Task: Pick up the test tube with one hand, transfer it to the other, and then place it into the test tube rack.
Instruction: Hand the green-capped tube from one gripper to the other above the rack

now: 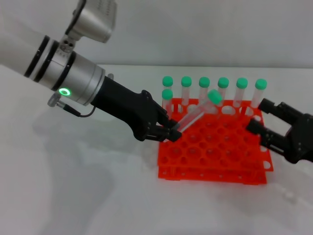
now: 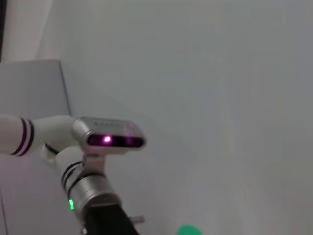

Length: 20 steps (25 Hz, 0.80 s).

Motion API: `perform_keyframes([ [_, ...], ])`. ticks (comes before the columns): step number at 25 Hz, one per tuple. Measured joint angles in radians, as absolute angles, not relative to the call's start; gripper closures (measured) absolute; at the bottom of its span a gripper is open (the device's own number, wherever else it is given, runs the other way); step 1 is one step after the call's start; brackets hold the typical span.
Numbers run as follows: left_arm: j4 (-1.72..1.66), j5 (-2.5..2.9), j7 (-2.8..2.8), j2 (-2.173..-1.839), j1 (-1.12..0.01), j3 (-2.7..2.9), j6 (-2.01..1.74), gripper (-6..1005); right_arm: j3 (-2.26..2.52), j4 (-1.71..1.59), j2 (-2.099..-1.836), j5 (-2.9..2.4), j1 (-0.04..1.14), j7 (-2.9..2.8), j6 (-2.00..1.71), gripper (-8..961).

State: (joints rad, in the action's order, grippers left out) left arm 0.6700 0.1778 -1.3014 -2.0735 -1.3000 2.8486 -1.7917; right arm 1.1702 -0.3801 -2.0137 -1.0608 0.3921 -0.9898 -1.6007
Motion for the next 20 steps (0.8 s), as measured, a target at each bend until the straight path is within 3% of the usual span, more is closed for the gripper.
perform_keyframes([
  [2,0.659,0.186,-1.303,-2.074,-1.308,2.849,-1.781,806,1.182,-0.362,-2.019,-1.059,0.404,-0.991,-1.601,404],
  [4,0.651,0.188,-1.304,-2.074,-1.313,2.849,-1.776,806,1.193,-0.34,-2.022,-1.058,0.42,-0.993,-1.601,194],
  [11,0.605,0.189,-1.295,-2.077,-1.324,2.849,-1.773,806,1.204,-0.244,-2.028,-1.053,0.503,-0.989,-1.595,187],
  [20,0.507,0.201,-1.292,-2.078,-1.337,2.849,-1.722,805,1.207,-0.24,-2.028,-1.042,0.503,-0.988,-1.597,191],
])
